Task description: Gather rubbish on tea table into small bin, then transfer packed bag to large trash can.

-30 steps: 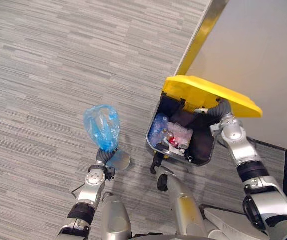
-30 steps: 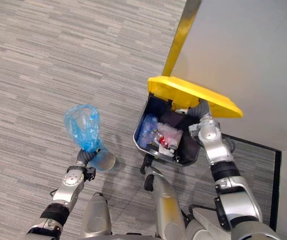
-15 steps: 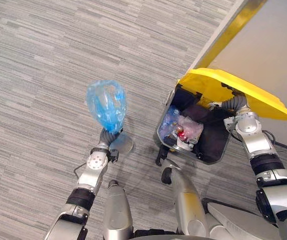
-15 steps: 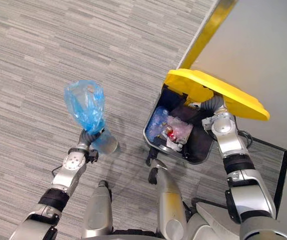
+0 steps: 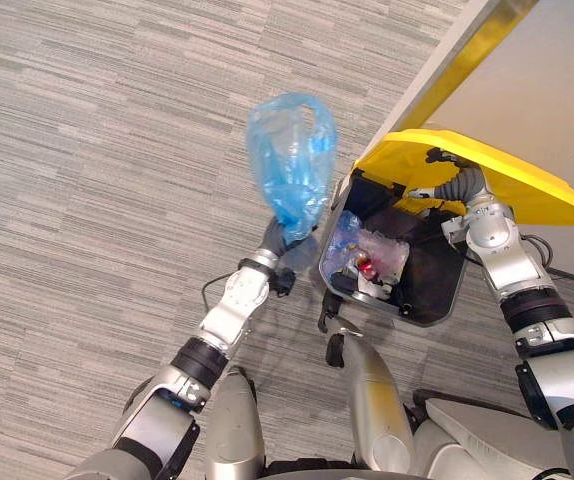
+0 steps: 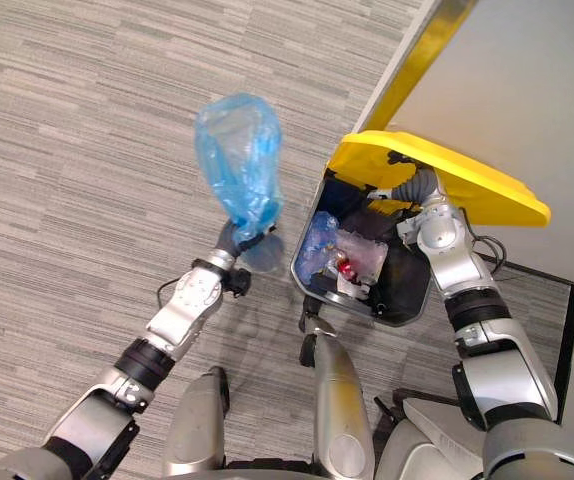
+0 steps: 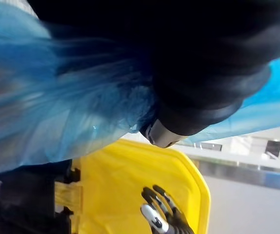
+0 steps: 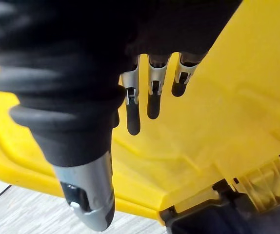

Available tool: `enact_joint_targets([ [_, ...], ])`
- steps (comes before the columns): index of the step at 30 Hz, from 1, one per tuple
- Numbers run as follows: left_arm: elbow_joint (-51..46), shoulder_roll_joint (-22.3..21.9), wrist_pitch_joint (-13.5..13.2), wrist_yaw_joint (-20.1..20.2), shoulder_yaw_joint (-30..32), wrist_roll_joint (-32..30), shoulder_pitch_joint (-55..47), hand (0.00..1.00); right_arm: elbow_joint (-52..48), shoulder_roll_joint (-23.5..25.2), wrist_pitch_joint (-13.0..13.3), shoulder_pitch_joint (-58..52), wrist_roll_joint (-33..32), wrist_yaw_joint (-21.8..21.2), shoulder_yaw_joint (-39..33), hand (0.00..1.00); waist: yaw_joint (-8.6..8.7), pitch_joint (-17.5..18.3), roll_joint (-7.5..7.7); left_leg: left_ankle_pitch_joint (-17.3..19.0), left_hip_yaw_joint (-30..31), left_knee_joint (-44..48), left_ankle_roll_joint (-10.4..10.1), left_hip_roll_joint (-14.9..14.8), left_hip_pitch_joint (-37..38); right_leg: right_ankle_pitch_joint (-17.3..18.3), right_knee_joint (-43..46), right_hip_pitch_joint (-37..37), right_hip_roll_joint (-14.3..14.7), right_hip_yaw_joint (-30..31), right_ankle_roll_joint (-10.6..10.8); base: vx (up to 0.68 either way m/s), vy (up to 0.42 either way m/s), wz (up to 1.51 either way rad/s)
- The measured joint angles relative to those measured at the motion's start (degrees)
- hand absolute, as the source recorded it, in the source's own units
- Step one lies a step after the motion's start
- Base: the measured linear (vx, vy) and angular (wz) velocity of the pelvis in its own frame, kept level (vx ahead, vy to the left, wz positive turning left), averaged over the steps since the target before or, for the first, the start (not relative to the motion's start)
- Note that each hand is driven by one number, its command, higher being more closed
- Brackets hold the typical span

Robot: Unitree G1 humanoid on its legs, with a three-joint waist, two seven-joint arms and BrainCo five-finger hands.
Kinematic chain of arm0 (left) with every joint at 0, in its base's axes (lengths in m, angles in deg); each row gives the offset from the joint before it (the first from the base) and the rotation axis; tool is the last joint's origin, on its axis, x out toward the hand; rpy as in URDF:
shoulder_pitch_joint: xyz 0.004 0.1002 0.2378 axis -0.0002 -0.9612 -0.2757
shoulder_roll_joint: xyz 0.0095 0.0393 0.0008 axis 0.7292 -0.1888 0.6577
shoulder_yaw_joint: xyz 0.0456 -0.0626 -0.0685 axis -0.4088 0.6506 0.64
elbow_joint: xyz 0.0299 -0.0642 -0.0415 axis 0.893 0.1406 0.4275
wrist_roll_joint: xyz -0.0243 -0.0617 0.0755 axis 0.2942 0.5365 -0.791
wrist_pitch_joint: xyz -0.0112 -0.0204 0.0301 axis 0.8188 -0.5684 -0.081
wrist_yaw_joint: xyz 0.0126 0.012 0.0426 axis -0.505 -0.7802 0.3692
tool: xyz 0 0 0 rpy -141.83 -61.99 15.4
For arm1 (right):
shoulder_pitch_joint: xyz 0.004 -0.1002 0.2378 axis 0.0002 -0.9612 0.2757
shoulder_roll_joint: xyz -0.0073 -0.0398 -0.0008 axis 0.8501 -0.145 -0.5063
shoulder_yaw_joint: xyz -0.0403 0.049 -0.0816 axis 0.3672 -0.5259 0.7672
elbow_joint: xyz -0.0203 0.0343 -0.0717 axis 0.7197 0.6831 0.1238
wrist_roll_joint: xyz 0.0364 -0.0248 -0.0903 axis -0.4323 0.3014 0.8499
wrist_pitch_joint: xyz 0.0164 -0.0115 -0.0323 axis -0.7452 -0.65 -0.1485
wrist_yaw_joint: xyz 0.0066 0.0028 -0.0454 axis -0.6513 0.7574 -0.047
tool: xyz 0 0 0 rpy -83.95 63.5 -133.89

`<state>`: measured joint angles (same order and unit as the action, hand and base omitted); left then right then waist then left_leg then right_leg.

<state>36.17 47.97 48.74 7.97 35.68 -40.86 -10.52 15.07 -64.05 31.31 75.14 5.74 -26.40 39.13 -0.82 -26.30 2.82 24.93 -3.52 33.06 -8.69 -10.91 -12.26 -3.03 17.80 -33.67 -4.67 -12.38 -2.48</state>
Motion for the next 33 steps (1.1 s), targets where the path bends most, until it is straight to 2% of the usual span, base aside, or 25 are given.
enact_joint_targets([
  [5, -0.02, -4.01, 0.03, 0.07, -4.33, 0.61, 3.86, 1.0, -2.83, -0.07, -0.22, 1.74, 1.26, -0.02, 1.58, 0.0, 0.09, 0.08, -0.07, 1.17, -3.15, 1.52, 0.96, -1.0, -1.05, -0.45, 0.33, -1.56, 0.62, 1.01, 0.45, -0.03, -0.022, -0.1],
  [9, 0.09, -6.23, 0.23, 0.11, -6.37, 0.61, 7.07, 1.0, -4.69, 0.0, -1.06, 4.32, 2.07, -0.07, 1.75, 0.0, -0.04, 0.07, -0.08, 3.26, -5.44, 4.99, 0.76, -2.17, -3.65, -1.76, 0.4, -4.36, 1.78, 2.83, 0.95, -0.05, -0.022, -0.32],
  [12, 0.52, -7.98, 0.4, 0.16, -8.82, 0.59, 9.94, 1.0, -4.69, -0.02, -1.64, 4.36, 2.06, -0.07, 1.73, 0.0, 0.46, 0.08, -0.09, 3.57, -5.97, 6.01, 0.66, -2.57, -3.88, -2.3, 0.45, -4.57, 2.17, 3.02, 0.44, -0.03, -0.025, -0.15],
  [17, 2.02, -12.86, 0.36, -0.01, -8.95, 0.56, 14.26, 1.0, -5.67, 0.33, -1.75, 5.06, 2.08, -0.07, 1.74, 0.0, 0.81, 0.12, -0.17, 4.17, -6.61, 7.06, 0.9, -3.19, -4.55, -2.69, 0.02, -5.16, 2.81, 3.31, 0.67, -0.03, -0.045, -0.08],
  [20, 4.32, -13.28, 0.32, -0.11, -8.69, 0.48, 15.26, 1.0, -7.03, 1.03, -1.88, 6.9, 2.16, -0.06, 1.74, 0.0, 1.23, 0.15, -0.2, 4.18, -8.11, 7.42, 0.91, -3.3, -5.56, -3.48, -0.62, -6.72, 3.5, 4.64, 1.43, -0.01, -0.039, -0.22],
  [26, 12.38, -13.78, 1.58, -0.14, -6.19, -2.34, 15.28, 1.0, -6.7, 2.11, -2.16, 8.04, 2.76, 0.12, 1.72, 0.0, 2.41, 0.2, -0.33, 4.21, -8.91, 7.66, 0.76, -4.48, -6.34, -4.47, -2.09, -7.29, 4.9, 4.78, 0.89, 0.04, -0.052, -0.1],
  [33, 18.33, -13.76, 3.18, -0.41, -2.7, -5.25, 16.34, 1.0, -4.04, 2.84, -2.33, 9.24, 4.47, 0.24, 1.72, 0.0, 2.5, 0.27, -0.46, 4.5, -8.79, 9.36, 0.62, -5.06, -9.53, -4.99, -2.23, -9.69, 5.1, 4.7, 1.32, 0.02, -0.038, 0.0],
])
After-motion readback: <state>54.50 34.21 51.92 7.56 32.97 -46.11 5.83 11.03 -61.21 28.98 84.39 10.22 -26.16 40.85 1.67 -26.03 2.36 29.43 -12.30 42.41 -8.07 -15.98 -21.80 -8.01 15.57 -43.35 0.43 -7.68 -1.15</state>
